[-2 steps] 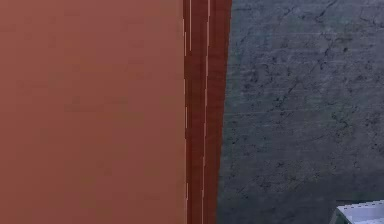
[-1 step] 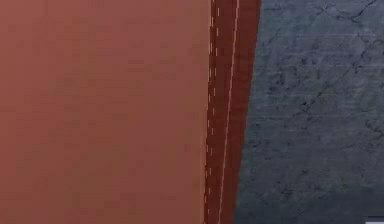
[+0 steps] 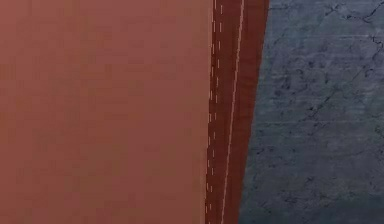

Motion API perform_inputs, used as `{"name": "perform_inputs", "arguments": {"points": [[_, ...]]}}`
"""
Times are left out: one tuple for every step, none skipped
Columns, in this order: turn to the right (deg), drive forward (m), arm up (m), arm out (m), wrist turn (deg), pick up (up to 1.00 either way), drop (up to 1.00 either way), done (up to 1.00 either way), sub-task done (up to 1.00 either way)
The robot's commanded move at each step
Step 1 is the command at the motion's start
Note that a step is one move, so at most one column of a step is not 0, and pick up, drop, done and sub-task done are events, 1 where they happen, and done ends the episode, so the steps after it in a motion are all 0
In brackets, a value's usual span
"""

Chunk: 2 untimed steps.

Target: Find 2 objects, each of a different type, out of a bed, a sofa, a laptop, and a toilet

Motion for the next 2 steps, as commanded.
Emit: {"name": "perform_inputs", "arguments": {"points": [[27.0,0.00,0.00,0.00,0.0,0.00,0.00,0.00,0.00],[0.0,0.25,0.00,0.00,0.0,0.00,0.00,0.00,0.00]]}}
